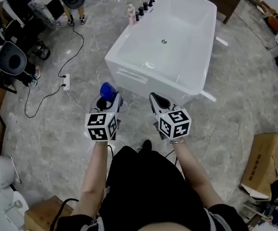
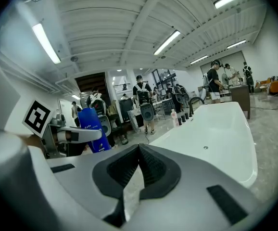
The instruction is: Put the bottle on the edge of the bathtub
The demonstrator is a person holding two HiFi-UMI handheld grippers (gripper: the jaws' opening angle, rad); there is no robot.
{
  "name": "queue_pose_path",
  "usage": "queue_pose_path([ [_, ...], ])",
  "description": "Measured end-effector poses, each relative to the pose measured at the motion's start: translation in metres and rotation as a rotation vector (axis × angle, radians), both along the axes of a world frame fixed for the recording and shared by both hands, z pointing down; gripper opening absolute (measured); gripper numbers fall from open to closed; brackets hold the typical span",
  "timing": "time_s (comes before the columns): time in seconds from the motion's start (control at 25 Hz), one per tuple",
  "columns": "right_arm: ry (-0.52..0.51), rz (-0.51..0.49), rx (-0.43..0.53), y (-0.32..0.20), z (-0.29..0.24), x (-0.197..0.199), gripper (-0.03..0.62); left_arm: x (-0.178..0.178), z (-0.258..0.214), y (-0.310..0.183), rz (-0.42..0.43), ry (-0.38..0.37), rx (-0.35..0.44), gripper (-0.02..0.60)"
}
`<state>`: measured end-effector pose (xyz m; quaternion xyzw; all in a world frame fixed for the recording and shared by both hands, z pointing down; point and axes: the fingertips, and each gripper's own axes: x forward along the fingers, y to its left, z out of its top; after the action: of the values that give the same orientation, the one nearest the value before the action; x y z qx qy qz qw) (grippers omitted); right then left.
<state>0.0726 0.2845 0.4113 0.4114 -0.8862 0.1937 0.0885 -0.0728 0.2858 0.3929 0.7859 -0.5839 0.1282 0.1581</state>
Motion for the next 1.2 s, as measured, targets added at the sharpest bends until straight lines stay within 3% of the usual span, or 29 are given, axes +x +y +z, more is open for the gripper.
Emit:
queue_pose_path([
  [0.6,-0.026,0.010,-0.024,-0.034,0.007,0.028,0.003,0.012,0.003,-0.041,-0.047,-0.009,-0.010,0.160],
  [1.2,-0.017,0.007,-0.039,-0.126,0.018,0.004,0.003,-0.013,0.025,-0.148,-0.036,-0.012,-0.032,0.160],
])
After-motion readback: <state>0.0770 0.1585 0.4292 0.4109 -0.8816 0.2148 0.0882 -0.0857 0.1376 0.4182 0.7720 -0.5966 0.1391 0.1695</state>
